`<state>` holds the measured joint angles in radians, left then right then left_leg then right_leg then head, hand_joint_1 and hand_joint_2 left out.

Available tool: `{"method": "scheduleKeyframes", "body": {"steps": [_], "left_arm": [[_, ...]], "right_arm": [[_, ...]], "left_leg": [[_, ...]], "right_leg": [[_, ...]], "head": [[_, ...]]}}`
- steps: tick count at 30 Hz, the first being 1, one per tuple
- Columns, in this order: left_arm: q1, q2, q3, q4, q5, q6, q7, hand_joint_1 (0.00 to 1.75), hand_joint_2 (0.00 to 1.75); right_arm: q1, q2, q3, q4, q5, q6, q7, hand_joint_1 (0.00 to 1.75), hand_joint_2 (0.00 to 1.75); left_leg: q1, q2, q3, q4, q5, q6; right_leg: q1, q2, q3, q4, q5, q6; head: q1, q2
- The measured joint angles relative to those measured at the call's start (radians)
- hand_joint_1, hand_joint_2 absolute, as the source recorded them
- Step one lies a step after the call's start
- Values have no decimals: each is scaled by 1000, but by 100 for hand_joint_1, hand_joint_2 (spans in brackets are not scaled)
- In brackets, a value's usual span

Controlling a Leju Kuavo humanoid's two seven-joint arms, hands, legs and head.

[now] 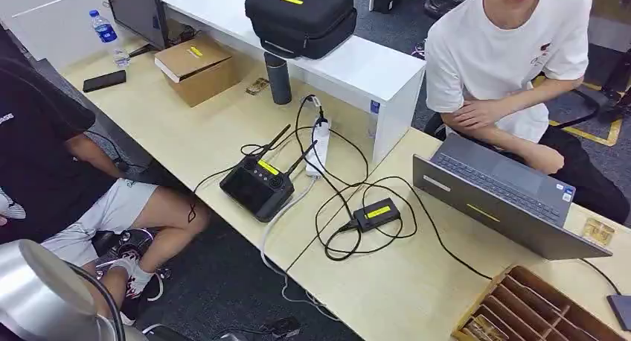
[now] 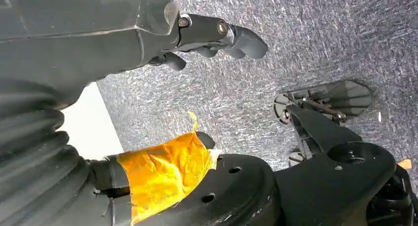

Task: Pass the card to the sensor for recognition and then transmit it.

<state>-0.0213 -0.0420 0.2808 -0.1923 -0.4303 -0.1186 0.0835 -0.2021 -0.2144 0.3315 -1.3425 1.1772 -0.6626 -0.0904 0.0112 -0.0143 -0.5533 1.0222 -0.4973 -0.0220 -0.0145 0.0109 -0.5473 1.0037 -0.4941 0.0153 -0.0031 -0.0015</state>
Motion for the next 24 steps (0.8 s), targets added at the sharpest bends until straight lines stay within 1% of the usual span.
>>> {"method": "scheduleKeyframes", "body": {"steps": [7,11,20,22,24], "left_arm": [[0,1,0,0,-17,-8,-1,0,175],[0,1,0,0,-18,-8,-1,0,175],[0,2,0,0,-23,-8,-1,0,175],[-1,2,0,0,-34,-14,-2,0,175],[-2,3,0,0,-48,-20,-4,0,175]], "right_arm": [[-158,-48,23,-72,-58,69,10,175,175],[-195,-57,32,-87,-64,75,12,175,175],[-210,-66,51,-94,-64,75,13,175,175],[-241,-66,57,-88,-64,88,18,175,175],[-306,-66,72,-57,-64,120,25,175,175]], "left_leg": [[0,0,0,0,0,0],[0,0,0,0,0,0],[0,0,-1,0,0,0],[0,0,-1,0,0,0],[0,0,-1,0,1,0]], "right_leg": [[0,0,0,0,0,0],[0,0,0,0,0,0],[0,0,0,0,0,0],[0,0,0,1,0,0],[0,1,0,1,1,-1]], "head": [[0,0],[0,0],[0,0],[0,0],[0,0]]}}
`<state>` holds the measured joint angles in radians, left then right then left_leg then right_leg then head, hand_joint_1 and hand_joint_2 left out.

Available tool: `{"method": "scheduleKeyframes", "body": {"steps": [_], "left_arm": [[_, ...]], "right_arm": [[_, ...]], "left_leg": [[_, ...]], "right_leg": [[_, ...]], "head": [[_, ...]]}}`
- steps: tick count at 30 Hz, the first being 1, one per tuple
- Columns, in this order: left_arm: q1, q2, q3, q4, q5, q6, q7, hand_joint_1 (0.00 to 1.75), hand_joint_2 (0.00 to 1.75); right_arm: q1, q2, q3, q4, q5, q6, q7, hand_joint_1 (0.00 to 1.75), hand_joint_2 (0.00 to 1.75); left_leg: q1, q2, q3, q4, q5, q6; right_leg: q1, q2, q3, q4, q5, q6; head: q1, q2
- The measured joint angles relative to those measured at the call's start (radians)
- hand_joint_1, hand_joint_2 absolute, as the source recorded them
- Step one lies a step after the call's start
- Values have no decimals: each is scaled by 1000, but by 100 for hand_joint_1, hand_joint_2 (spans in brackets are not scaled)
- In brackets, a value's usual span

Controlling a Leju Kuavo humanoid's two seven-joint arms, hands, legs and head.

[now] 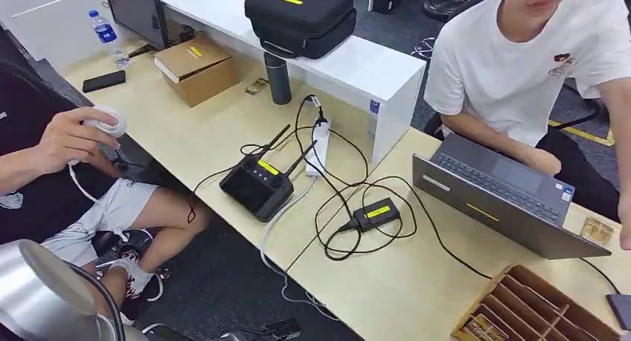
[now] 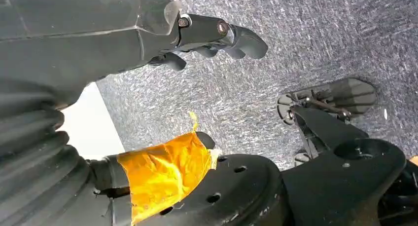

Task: Pass the card to the sensor for recognition and then transmit it.

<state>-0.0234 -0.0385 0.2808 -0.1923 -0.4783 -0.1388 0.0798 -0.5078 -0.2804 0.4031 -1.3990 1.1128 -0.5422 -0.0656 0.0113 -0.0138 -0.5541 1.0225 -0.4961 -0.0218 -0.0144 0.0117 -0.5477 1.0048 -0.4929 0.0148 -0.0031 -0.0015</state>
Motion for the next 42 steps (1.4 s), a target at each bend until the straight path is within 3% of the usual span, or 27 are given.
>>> {"method": "scheduleKeyframes", "body": {"steps": [5,11,19,20,36,42], "left_arm": [[-8,3,0,0,-38,-10,-12,0,175],[-17,6,0,0,-78,-20,-21,0,175],[-19,6,0,0,-93,-29,-30,0,175],[-19,6,0,0,-93,-29,-30,0,175],[-18,6,0,0,-95,-40,-19,0,175],[-16,6,0,0,-87,-39,-18,0,175]], "right_arm": [[-197,35,63,146,23,54,38,175,175],[-403,127,135,381,38,71,81,175,175],[-527,222,184,591,35,76,99,175,175],[-532,230,189,609,34,75,98,0,175],[-546,269,237,725,18,70,90,0,175],[-546,215,244,728,4,69,97,0,175]], "left_leg": [[0,0,0,0,3,-1],[0,-1,-1,0,4,-1],[0,-1,-1,0,4,-1],[0,-1,-1,0,4,-1],[0,-1,-1,1,4,-1],[0,-2,-2,2,4,-1]], "right_leg": [[0,0,0,1,2,0],[0,0,-1,3,2,0],[0,0,-2,3,2,0],[0,0,-2,3,2,0],[0,-1,-3,3,2,0],[0,-2,-3,3,2,0]], "head": [[0,0],[0,0],[0,0],[0,0],[0,0],[0,0]]}}
